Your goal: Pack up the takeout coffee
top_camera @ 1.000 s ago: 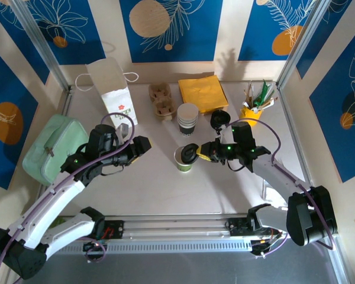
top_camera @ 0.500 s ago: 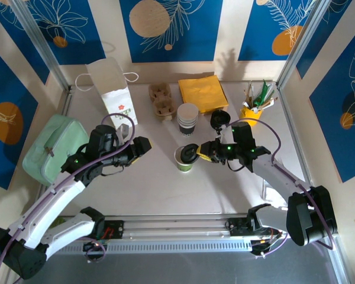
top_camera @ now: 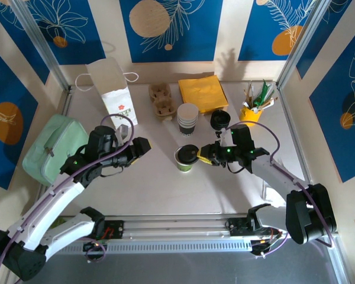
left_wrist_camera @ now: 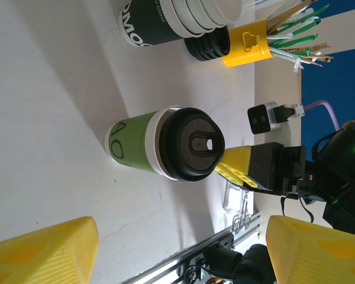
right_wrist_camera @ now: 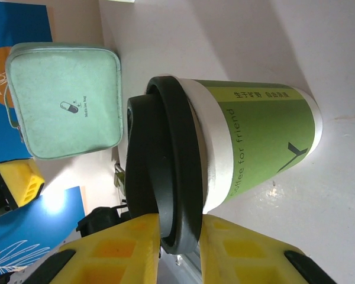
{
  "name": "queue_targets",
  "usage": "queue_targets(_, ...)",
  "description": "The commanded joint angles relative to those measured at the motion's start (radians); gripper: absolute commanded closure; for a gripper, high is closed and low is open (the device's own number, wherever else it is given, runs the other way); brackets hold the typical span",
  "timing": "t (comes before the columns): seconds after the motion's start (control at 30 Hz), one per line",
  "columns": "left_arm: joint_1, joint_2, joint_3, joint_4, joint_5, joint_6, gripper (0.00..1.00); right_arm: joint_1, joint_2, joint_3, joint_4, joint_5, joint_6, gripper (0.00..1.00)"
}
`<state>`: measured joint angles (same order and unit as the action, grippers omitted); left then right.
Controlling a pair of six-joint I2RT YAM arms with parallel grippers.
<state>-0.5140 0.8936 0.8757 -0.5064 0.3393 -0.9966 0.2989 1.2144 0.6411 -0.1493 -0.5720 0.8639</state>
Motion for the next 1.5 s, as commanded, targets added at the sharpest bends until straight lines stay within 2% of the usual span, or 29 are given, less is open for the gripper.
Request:
queue_targets(0.0,0.011,-0.013,-0.008,0.005,0.01,-0.002,0.25,-0.004,0.01,-0.011,-0.006,0.003,-0.022,0.75)
queue_targets(0.93,0.017,-0.008,-0.017,0.012,0.02,-0.007,0.25,0.02,0.064,0.003,0.025,0.003,-0.024,0.75)
queue_targets(1.47,0.021,0.023,-0.009,0.036,0.043,-0.01,0.25,0.037,0.068,0.025,0.006,0.017,-0.028,0.7)
